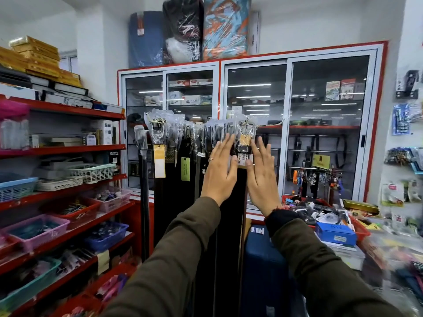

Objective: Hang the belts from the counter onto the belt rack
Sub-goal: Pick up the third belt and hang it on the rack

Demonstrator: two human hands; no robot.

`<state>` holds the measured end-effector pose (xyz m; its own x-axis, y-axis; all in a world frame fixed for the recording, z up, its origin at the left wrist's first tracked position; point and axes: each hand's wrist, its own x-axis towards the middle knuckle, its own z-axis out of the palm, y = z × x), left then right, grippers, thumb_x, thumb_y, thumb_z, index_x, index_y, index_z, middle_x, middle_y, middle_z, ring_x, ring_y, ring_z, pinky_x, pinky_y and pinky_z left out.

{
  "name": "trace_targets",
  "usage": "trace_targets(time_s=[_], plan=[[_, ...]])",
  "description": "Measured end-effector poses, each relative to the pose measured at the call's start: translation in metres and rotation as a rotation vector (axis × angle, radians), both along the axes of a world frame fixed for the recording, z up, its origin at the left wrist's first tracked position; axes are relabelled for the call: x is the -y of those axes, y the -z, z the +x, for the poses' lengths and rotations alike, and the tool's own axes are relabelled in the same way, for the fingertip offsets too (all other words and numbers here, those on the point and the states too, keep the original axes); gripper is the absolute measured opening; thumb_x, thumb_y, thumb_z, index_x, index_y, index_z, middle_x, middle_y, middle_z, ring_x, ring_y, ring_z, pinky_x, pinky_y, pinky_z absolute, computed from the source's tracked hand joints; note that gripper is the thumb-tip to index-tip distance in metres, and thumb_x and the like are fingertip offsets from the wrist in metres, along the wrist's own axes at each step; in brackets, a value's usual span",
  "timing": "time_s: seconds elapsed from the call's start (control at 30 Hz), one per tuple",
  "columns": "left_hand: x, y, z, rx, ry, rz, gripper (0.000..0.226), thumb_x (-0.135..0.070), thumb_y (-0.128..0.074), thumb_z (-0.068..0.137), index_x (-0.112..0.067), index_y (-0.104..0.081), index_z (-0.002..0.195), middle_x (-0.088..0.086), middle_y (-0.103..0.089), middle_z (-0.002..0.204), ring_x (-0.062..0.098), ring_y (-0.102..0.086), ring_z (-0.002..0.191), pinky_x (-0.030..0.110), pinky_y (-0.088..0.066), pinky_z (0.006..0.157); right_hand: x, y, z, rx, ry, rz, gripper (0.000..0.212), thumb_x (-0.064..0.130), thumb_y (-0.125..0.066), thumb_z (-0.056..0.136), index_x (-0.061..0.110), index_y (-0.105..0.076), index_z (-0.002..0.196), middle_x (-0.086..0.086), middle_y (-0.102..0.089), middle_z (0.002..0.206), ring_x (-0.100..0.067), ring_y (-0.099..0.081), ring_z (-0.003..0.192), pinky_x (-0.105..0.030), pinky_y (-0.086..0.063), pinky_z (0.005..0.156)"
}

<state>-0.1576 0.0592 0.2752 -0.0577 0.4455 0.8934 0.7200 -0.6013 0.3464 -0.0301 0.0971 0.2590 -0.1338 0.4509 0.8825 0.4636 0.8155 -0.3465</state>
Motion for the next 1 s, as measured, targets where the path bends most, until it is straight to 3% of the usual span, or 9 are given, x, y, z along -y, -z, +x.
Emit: trace_targets(time_s=[0.1,0.2,0.43,0.6,0.8,1.0], plan=[[-0.014,-0.002,-0.014,-0.235,-0.165,-0.018,0.059,-0.032,-0.035,0.107,-0.029,-0.012,0.162,-0.011,-0.009,0.171,0.016,0.0,0.159,0.043,-0.013,0.129,-0.012,-0.001,-0.002,0.123,0.041,0.007,0.057,0.036,-0.028,0.109,0.028,-0.005,0.161,0.011,0.0,0.171,-0.012,0.01,0.158,-0.044,0.003,0.13],[-0.031,0.0,-0.027,-0.352,-0.353,-0.04,0.063,-0.04,-0.03,0.106,-0.029,-0.004,0.162,-0.006,0.002,0.172,0.021,0.01,0.159,0.048,-0.003,0.129,-0.023,-0.004,-0.005,0.207,0.091,0.008,0.059,0.036,-0.028,0.109,0.027,-0.001,0.161,0.01,0.004,0.17,-0.014,0.013,0.157,-0.047,0.005,0.129],[-0.046,0.003,-0.045,-0.389,-0.457,-0.092,0.063,-0.042,-0.028,0.106,-0.032,-0.001,0.162,-0.004,0.005,0.172,0.021,0.009,0.159,0.048,-0.001,0.129,-0.04,-0.005,-0.018,0.238,0.097,0.013,0.061,0.038,-0.028,0.109,0.028,0.002,0.161,0.011,0.007,0.17,-0.013,0.013,0.157,-0.046,0.004,0.129],[-0.028,0.002,-0.049,-0.4,-0.479,-0.002,0.061,-0.04,-0.031,0.106,-0.028,-0.011,0.162,-0.001,-0.003,0.172,0.022,0.004,0.159,0.048,-0.002,0.129,-0.033,0.004,-0.034,0.082,0.068,0.073,0.062,0.037,-0.032,0.108,0.025,-0.003,0.161,0.008,0.005,0.171,-0.014,0.01,0.158,-0.046,0.0,0.13],[0.009,0.003,-0.09,-0.328,-0.693,0.14,0.064,-0.043,-0.03,0.105,-0.02,-0.014,0.162,0.005,-0.009,0.172,0.025,-0.004,0.159,0.045,0.011,0.128,-0.01,0.0,-0.079,-0.009,0.061,0.178,0.063,0.044,-0.035,0.105,0.024,-0.011,0.161,0.002,0.002,0.172,-0.019,0.008,0.159,-0.051,0.0,0.129],[0.038,0.005,-0.156,-0.245,-0.683,0.141,0.062,-0.041,-0.025,0.105,-0.022,-0.011,0.162,0.002,-0.006,0.172,0.023,0.001,0.16,0.051,0.0,0.129,0.012,-0.004,-0.135,0.068,-0.015,0.239,0.062,0.038,-0.037,0.106,0.022,-0.013,0.161,0.002,-0.004,0.172,-0.02,0.008,0.159,-0.051,-0.002,0.129]])
